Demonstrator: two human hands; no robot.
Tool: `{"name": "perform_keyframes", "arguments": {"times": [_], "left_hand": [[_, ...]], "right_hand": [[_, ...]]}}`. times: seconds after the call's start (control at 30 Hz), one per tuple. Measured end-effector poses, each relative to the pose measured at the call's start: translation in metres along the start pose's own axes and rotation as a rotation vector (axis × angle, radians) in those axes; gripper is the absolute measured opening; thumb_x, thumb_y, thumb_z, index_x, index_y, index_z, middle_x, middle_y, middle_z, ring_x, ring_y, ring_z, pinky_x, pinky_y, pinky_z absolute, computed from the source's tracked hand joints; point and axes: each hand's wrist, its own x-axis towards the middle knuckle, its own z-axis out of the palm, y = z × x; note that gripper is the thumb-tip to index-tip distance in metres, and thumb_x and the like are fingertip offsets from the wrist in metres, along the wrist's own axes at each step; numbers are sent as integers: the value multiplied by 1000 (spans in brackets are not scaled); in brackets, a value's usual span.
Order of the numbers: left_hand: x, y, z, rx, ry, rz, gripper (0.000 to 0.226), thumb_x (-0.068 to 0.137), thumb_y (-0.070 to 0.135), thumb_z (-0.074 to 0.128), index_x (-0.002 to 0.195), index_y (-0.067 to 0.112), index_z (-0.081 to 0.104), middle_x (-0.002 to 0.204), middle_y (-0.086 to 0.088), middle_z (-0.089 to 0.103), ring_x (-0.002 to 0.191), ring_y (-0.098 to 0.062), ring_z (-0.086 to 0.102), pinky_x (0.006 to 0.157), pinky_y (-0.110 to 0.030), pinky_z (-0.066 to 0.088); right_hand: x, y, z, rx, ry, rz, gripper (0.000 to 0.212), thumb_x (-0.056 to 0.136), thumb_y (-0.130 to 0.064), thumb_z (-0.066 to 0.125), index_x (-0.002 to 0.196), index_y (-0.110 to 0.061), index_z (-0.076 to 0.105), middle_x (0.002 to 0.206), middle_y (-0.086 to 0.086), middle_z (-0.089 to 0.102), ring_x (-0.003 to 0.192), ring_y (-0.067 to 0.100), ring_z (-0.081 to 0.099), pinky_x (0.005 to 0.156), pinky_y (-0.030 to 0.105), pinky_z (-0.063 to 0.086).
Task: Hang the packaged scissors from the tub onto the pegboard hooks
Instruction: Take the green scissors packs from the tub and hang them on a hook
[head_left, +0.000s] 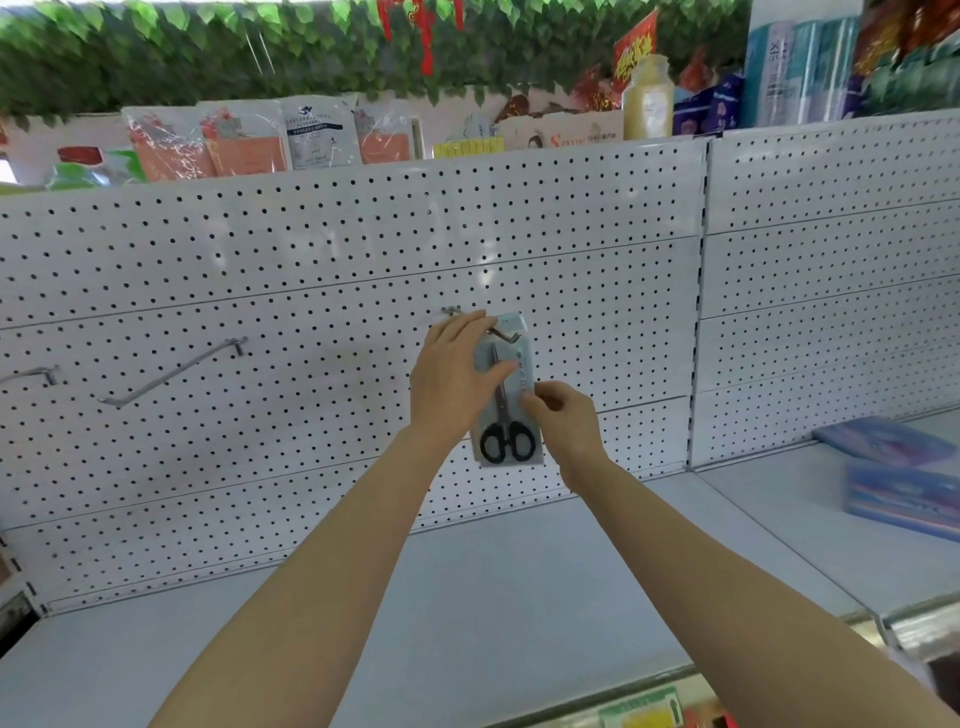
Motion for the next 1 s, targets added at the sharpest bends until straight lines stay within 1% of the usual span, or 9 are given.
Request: {"name": "perform_keyframes", "arguments": {"times": [0.1, 0.2, 0.33, 0.4, 0.47, 0.6, 0.73, 0.83, 1.0], "left_hand": [[-11, 4, -7, 19, -45, -13, 67, 83, 44, 70, 142, 24, 46, 152, 9, 39, 141, -11, 29, 113, -37, 34], [-30, 12, -16, 42, -50, 28, 75, 82, 43, 71, 146, 19, 41, 155, 3, 35, 143, -16, 27, 117, -40, 26], [-62, 27, -27, 149, -5, 91, 82, 80, 49, 71, 147, 14, 37, 154, -3, 36, 143, -23, 27, 119, -40, 20], [-76, 42, -31, 163, 57, 164, 79, 79, 50, 70, 143, 12, 41, 147, -6, 43, 137, -27, 35, 115, -43, 26], [-86, 60, -33, 151, 108, 264, 74, 79, 48, 69, 139, 12, 46, 140, -7, 49, 128, -29, 41, 109, -43, 31], [-98, 97, -22, 113, 57, 443, 65, 83, 47, 63, 137, 13, 48, 135, -5, 52, 124, -27, 44, 107, -37, 29], [-126, 130, 10, 10, -80, 532, 63, 83, 43, 64, 135, 11, 50, 134, -7, 54, 122, -29, 46, 103, -41, 36], [-155, 156, 39, -60, -187, 583, 62, 83, 42, 65, 134, 11, 50, 134, -8, 54, 123, -30, 46, 100, -41, 35], [-210, 205, 95, -157, -330, 645, 58, 82, 39, 66, 130, 9, 53, 128, -11, 56, 118, -34, 48, 95, -43, 37]], "right_hand": [[-11, 0, -12, -167, 5, -92, 34, 90, -25, 63, 122, -10, 61, 115, 1, 66, 107, 17, 61, 85, 27, 49], [-25, -1, -33, -370, 51, -211, 49, 90, -30, 64, 134, -12, 53, 132, 1, 59, 120, 15, 54, 101, 35, 44], [-52, -8, -70, -607, 104, -388, 51, 88, -31, 67, 134, -14, 53, 134, 3, 59, 122, 19, 54, 107, 43, 37], [-67, -14, -90, -703, 128, -444, 52, 87, -32, 68, 133, -14, 53, 133, 3, 60, 122, 21, 54, 107, 43, 33], [-81, -19, -109, -827, 163, -501, 53, 86, -34, 68, 133, -14, 54, 131, 4, 61, 120, 24, 55, 105, 40, 32], [-110, -25, -149, -1012, 259, -566, 54, 84, -34, 69, 131, -12, 56, 125, 7, 64, 112, 28, 58, 100, 37, 30], [-149, -20, -194, -1146, 363, -507, 51, 83, -33, 67, 128, -10, 58, 120, 10, 66, 109, 32, 59, 98, 39, 33], [-188, -11, -233, -1202, 428, -437, 52, 82, -32, 64, 127, -8, 59, 120, 12, 66, 109, 33, 60, 98, 42, 34], [-250, 19, -306, -1346, 527, -239, 49, 81, -28, 63, 126, -8, 59, 120, 13, 65, 110, 35, 58, 97, 44, 36]]}}
